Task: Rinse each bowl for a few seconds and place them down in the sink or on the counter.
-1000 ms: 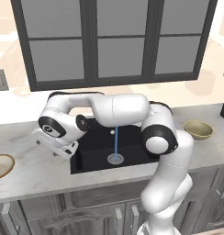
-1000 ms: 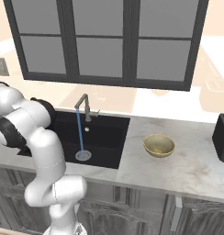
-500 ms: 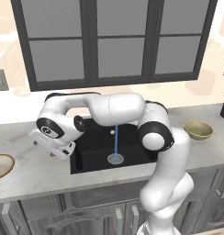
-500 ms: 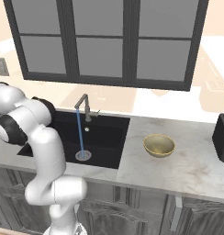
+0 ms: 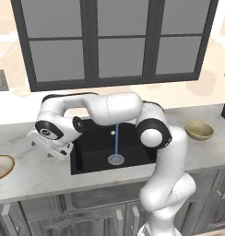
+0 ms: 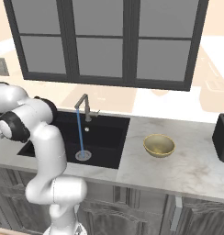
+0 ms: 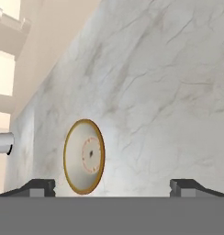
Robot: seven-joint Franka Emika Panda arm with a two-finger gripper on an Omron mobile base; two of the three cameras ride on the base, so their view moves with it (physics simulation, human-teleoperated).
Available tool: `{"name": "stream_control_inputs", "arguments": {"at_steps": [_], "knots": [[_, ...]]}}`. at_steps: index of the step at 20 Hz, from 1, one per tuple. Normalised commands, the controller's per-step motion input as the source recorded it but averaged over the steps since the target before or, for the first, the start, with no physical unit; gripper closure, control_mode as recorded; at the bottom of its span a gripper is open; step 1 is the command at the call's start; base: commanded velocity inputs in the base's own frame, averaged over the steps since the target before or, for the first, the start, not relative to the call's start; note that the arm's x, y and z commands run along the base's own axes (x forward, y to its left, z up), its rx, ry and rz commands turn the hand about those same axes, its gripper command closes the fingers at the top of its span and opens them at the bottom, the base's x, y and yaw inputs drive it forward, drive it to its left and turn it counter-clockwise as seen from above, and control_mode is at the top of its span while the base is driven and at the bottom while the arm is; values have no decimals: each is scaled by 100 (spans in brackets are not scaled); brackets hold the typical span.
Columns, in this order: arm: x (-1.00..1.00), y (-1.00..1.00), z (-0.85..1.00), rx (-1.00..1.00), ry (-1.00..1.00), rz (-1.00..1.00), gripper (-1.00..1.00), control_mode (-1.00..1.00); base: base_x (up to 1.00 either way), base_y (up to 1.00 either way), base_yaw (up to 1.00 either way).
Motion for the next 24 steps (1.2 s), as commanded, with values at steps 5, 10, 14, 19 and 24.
{"name": "stream_control_inputs", "arguments": {"at_steps": [5, 10, 14, 19, 24], "knots": [[1, 18, 0, 0, 1, 0, -100, -100, 0, 0, 0], [1, 22, 0, 0, 5, 0, -100, -100, 0, 0, 0], [0, 21, 0, 0, 7, 0, -100, -100, 0, 0, 0], [0, 23, 0, 0, 6, 0, -100, -100, 0, 0, 0], [0, 22, 0, 0, 6, 0, -100, -100, 0, 0, 0]]}}
